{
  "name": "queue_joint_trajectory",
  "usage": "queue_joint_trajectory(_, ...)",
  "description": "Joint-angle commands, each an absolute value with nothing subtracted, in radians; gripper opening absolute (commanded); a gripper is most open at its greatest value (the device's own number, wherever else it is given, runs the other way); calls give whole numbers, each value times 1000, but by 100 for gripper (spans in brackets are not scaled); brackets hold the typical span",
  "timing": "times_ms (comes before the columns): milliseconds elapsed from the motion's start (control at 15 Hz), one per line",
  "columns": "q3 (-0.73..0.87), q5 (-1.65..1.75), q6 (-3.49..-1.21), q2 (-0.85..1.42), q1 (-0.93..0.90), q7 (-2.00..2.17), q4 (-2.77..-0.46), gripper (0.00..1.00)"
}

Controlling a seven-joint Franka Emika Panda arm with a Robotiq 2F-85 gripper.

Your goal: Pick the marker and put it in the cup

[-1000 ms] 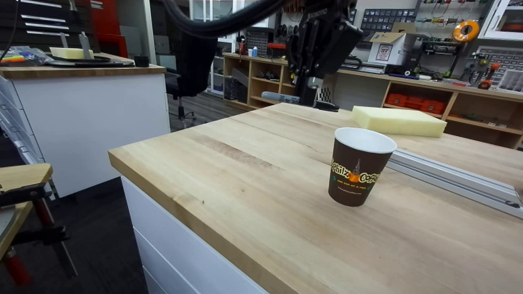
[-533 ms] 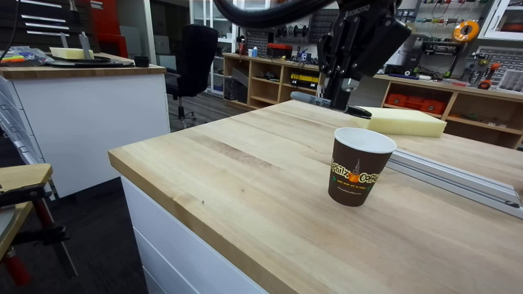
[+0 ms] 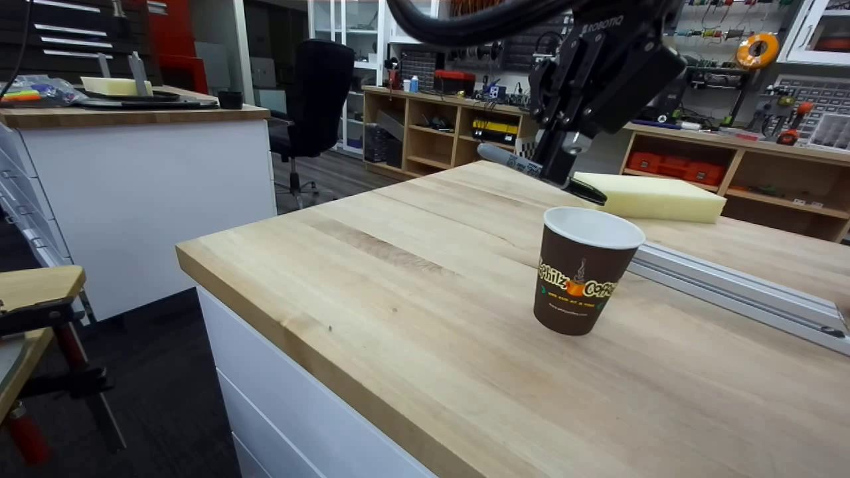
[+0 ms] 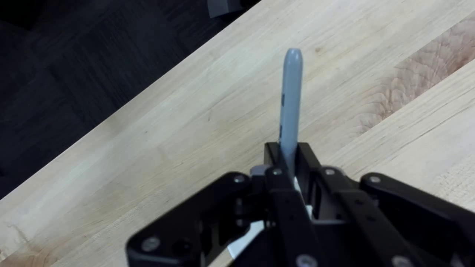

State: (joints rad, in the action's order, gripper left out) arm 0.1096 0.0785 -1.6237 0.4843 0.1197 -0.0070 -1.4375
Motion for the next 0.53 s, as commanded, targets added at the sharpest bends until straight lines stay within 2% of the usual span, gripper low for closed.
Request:
queue_joint_trajectory(0, 103, 57, -1536, 539, 137, -20, -1334, 6)
queue_joint_trajectory(467, 101, 46, -1456, 608, 150, -21, -1241, 6)
